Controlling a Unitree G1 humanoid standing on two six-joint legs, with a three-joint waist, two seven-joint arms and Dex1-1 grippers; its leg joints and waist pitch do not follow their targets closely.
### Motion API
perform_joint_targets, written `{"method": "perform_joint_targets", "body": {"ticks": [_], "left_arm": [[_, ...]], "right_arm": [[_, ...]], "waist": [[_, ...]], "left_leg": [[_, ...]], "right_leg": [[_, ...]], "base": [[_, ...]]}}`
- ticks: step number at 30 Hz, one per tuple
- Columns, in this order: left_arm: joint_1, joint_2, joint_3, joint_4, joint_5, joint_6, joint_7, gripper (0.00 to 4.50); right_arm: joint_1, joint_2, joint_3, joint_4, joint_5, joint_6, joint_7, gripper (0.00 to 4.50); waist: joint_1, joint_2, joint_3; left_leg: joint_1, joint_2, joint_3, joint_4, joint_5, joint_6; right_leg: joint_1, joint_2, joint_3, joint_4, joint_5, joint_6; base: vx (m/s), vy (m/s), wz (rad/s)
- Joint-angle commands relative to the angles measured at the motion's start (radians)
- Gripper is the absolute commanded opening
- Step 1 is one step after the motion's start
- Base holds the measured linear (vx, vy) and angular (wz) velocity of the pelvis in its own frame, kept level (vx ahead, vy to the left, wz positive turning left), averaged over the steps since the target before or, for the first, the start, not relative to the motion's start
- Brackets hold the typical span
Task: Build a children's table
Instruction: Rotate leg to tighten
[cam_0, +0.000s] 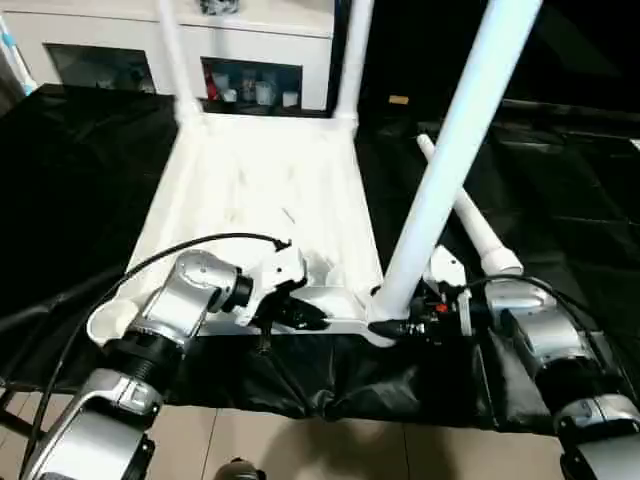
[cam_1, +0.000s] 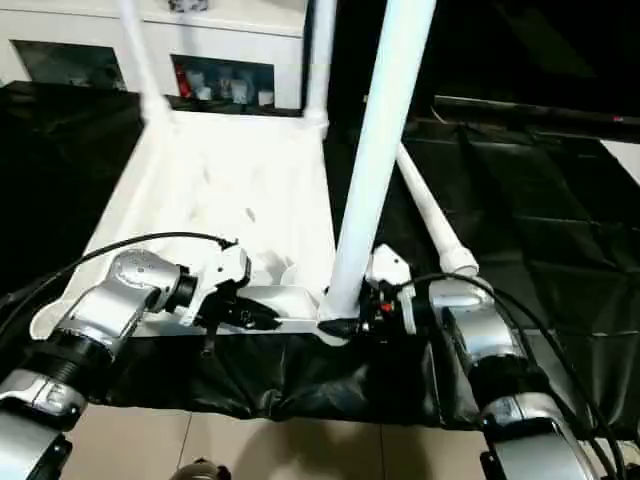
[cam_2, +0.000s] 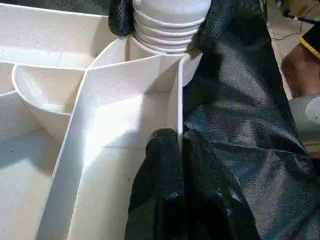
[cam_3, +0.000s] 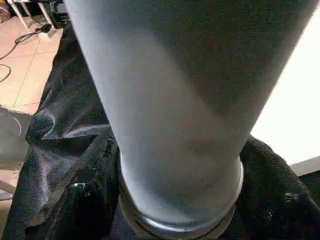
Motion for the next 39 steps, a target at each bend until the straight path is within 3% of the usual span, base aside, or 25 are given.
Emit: {"method": "perform_joint_targets", "body": {"ticks": [1, 5, 7, 10, 13, 16, 17, 21, 23, 25, 29, 32, 33, 36, 39], "left_arm": [[-0.042, -0.06, 0.006, 0.0, -0.013, 0.006, 0.099, 0.0], [-0.031, -0.107, 0.045, -0.017, -0.005, 0.04, 0.231, 0.0], [-0.019, -0.122, 0.049, -0.045, 0.004, 0.065, 0.276, 0.0], [0.005, -0.163, 0.061, -0.106, 0.035, 0.131, 0.398, 0.0], [0.021, -0.187, 0.063, -0.144, 0.036, 0.167, 0.44, 0.0], [0.041, -0.203, 0.053, -0.183, 0.034, 0.189, 0.455, 0.0], [0.052, -0.206, 0.044, -0.202, 0.03, 0.198, 0.45, 0.0], [0.054, -0.189, 0.031, -0.2, 0.021, 0.177, 0.416, 0.0], [0.053, -0.172, 0.028, -0.196, 0.01, 0.157, 0.377, 0.0], [0.054, -0.156, 0.024, -0.197, -0.001, 0.139, 0.339, 0.0], [0.061, -0.121, 0.017, -0.202, -0.022, 0.123, 0.258, 0.0], [0.054, -0.073, 0.006, -0.189, -0.036, 0.108, 0.158, 0.0], [0.047, -0.059, 0.006, -0.175, -0.037, 0.102, 0.125, 0.0], [0.036, -0.042, 0.004, -0.15, -0.035, 0.081, 0.09, 0.0], [0.015, -0.018, 0.0, -0.109, -0.03, 0.062, 0.053, 0.0]], "right_arm": [[0.019, 0.078, 0.038, -0.001, -0.002, -0.003, -0.055, 2.73], [-0.005, 0.164, -0.039, 0.078, -0.014, 0.0, -0.326, 2.72], [-0.015, 0.201, -0.063, 0.102, -0.012, 0.013, -0.424, 2.72], [-0.046, 0.28, -0.091, 0.17, -0.035, 0.02, -0.648, 2.7], [-0.06, 0.315, -0.085, 0.2, -0.061, 0.017, -0.737, 2.7], [-0.067, 0.346, -0.081, 0.216, -0.078, 0.008, -0.759, 2.7], [-0.063, 0.359, -0.081, 0.213, -0.073, -0.002, -0.742, 3.4], [-0.049, 0.334, -0.07, 0.189, -0.066, -0.011, -0.677, 3.49], [-0.047, 0.303, -0.066, 0.179, -0.058, -0.023, -0.638, 3.89], [-0.05, 0.281, -0.065, 0.175, -0.054, -0.037, -0.604, 3.89], [-0.061, 0.234, -0.056, 0.179, -0.068, -0.087, -0.543, 3.89], [-0.059, 0.179, -0.04, 0.151, -0.043, -0.09, -0.361, 3.89], [-0.055, 0.161, -0.031, 0.136, -0.029, -0.072, -0.278, 3.89], [-0.047, 0.137, -0.013, 0.118, -0.019, -0.062, -0.188, 3.89], [-0.036, 0.105, 0.02, 0.085, -0.002, -0.03, -0.066, 3.61]], "waist": [[-0.007, 0.01, -0.062], [-0.027, 0.005, -0.058], [-0.041, 0.003, -0.057], [-0.062, 0.003, -0.056], [-0.072, 0.005, -0.056], [-0.081, 0.005, -0.056], [-0.082, 0.006, -0.057], [-0.081, 0.009, -0.058], [-0.08, 0.008, -0.059], [-0.077, 0.01, -0.062], [-0.069, 0.01, -0.067], [-0.063, 0.009, -0.071], [-0.057, 0.013, -0.068], [-0.043, 0.014, -0.065], [-0.027, 0.015, -0.062]], "left_leg": [[0.021, 0.047, -0.018, -0.067, -0.319, 0.01], [0.026, 0.043, -0.027, -0.07, -0.384, -0.023], [0.022, 0.041, -0.034, -0.073, -0.398, -0.031], [0.016, 0.039, -0.039, -0.075, -0.412, -0.034], [0.019, 0.037, -0.037, -0.072, -0.423, -0.027], [0.015, 0.038, -0.038, -0.073, -0.42, -0.019], [0.019, 0.037, -0.035, -0.071, -0.424, -0.014], [0.018, 0.038, -0.032, -0.072, -0.412, -0.004], [0.017, 0.037, -0.028, -0.07, -0.401, 0.001], [0.012, 0.038, -0.027, -0.07, -0.364, 0.014], [0.014, 0.038, -0.022, -0.064, -0.301, 0.031], [0.01, 0.036, -0.02, -0.058, -0.245, 0.06], [0.011, 0.04, -0.018, -0.058, -0.23, 0.073], [0.014, 0.044, -0.015, -0.059, -0.247, 0.072], [0.028, 0.047, -0.013, -0.062, -0.313, 0.044]], "right_leg": [[0.036, -0.058, 0.041, -0.072, -0.284, -0.213], [0.029, -0.065, 0.039, -0.086, -0.425, -0.178], [0.032, -0.068, 0.035, -0.094, -0.502, -0.143], [0.029, -0.066, 0.032, -0.096, -0.53, -0.127], [0.023, -0.064, 0.033, -0.103, -0.529, -0.123], [0.025, -0.061, 0.033, -0.1, -0.504, -0.128], [0.021, -0.059, 0.035, -0.101, -0.484, -0.134], [0.022, -0.054, 0.038, -0.096, -0.419, -0.154], [0.025, -0.053, 0.039, -0.091, -0.376, -0.169], [0.032, -0.054, 0.04, -0.083, -0.318, -0.185], [0.036, -0.053, 0.042, -0.072, -0.225, -0.215], [0.045, -0.05, 0.039, -0.061, -0.136, -0.246], [0.045, -0.048, 0.038, -0.056, -0.107, -0.26], [0.044, -0.047, 0.037, -0.058, -0.138, -0.259], [0.034, -0.049, 0.039, -0.069, -0.235, -0.243]], "base": [[0.0, 0.0, 0.0], [0.0, 0.0, 0.0], [0.0, 0.0, 0.0], [0.0, 0.0, 0.0], [0.0, 0.0, 0.0], [0.0, 0.0, 0.0], [0.0, 0.0, 0.0], [0.0, 0.0, 0.0], [0.0, 0.0, 0.0], [0.0, 0.0, 0.0], [0.0, 0.0, 0.0], [0.0, 0.0, 0.0], [0.0, 0.0, 0.0], [0.0, 0.0, 0.0], [0.0, 0.0, 0.0]]}}
